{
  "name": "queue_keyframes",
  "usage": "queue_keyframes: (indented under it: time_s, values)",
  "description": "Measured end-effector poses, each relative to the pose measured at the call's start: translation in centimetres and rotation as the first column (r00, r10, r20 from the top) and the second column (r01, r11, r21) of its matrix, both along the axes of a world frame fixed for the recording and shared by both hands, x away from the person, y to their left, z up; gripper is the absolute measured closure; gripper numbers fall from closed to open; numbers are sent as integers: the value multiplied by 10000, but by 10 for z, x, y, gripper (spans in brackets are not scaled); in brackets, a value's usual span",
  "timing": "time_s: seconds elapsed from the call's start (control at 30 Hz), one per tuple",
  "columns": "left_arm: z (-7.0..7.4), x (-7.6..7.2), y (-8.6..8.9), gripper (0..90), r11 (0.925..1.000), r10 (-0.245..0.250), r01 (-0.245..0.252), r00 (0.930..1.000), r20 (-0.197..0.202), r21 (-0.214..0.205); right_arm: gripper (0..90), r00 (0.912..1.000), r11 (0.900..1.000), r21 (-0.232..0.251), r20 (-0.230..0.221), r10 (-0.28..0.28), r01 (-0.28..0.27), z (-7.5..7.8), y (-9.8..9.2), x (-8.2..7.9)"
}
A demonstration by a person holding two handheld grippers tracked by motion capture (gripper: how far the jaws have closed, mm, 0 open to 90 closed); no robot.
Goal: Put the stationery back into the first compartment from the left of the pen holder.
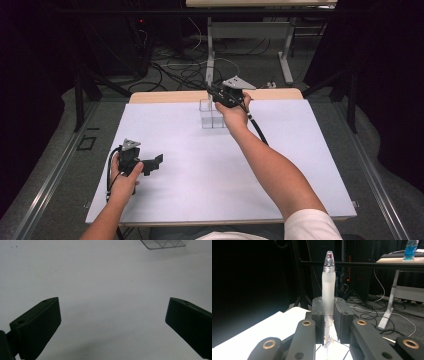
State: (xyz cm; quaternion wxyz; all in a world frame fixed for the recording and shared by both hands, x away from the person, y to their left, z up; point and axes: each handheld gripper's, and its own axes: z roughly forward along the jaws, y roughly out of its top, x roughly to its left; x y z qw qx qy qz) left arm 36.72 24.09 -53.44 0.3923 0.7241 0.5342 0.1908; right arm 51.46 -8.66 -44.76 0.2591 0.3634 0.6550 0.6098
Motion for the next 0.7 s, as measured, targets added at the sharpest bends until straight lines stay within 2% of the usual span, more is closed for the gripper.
queue_keyframes:
  time_s: [0.17, 0.4, 0.7]
  values:
    - [1, -1, 1, 1, 10000, 70, -70, 10000, -2, -35, 796, 10000, 10000, 55, -65, -56, 57, -7, 4, 4]
    - [1, -1, 0, 1, 10000, -8, 8, 10000, -30, -17, 795, 9996, 9993, -369, -246, -108, 99, -17, 6, 8]
    - [1, -3, 1, 1, 10000, -14, 14, 10000, -65, -49, 795, 9987, 9986, -525, -516, 19, -46, -24, 10, 9]
